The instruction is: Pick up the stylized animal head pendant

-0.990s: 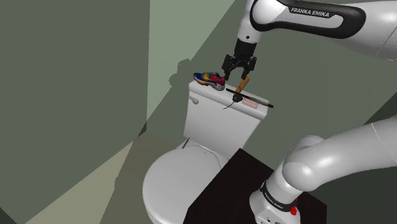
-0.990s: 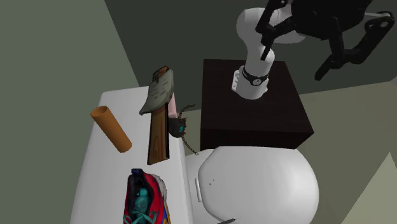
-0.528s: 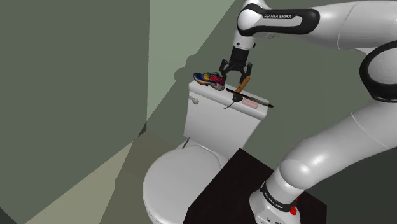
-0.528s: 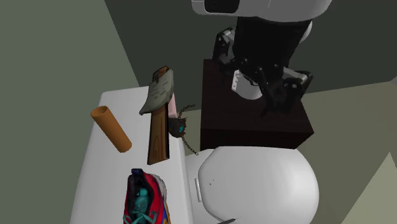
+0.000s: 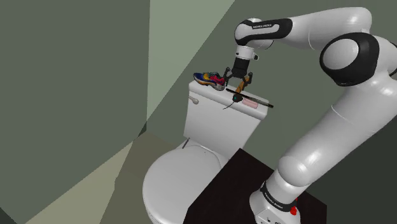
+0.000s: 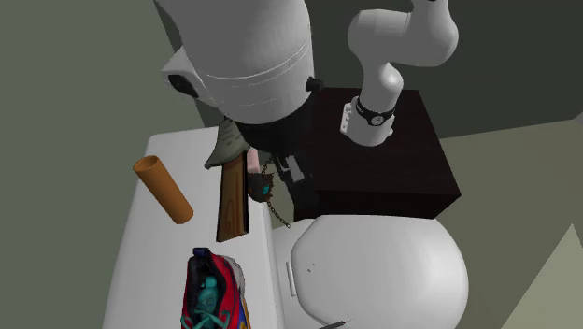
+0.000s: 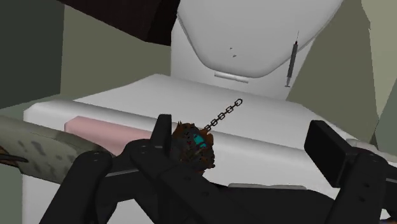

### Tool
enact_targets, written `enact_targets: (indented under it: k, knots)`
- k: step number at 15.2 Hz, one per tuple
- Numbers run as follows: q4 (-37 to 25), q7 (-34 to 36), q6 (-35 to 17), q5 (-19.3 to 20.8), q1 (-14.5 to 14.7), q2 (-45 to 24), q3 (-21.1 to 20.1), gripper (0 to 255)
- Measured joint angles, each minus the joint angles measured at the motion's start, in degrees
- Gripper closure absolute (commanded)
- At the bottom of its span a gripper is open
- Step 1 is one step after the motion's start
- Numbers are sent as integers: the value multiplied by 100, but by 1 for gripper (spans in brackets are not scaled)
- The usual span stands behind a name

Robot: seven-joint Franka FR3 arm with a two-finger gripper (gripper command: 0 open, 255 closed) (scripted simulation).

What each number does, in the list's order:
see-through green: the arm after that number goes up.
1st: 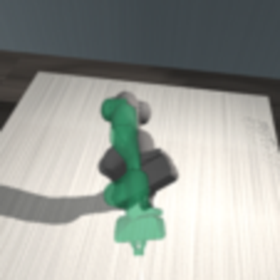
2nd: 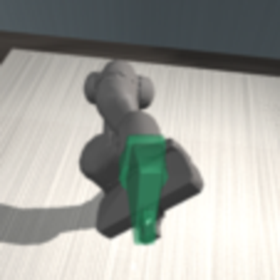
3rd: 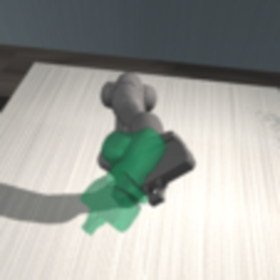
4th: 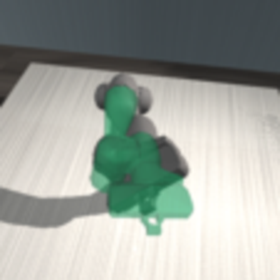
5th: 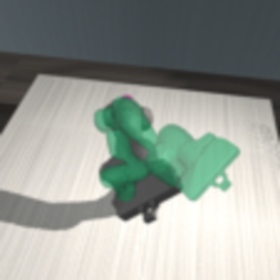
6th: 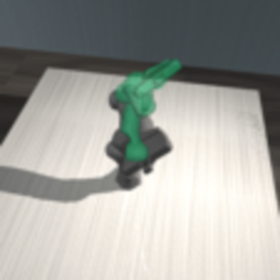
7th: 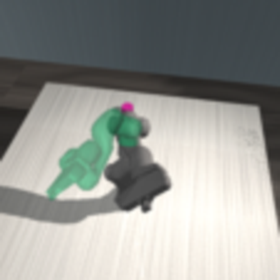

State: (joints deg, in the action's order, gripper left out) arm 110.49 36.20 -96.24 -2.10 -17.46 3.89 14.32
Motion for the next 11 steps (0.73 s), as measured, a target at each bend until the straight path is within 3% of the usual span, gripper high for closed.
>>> enact_targets:
  k: [5,11]
  knots:
    - [-131,509,-105,-338,-336,-590,343,0]
    - [127,526,-463,-418,-391,-749,394,0]
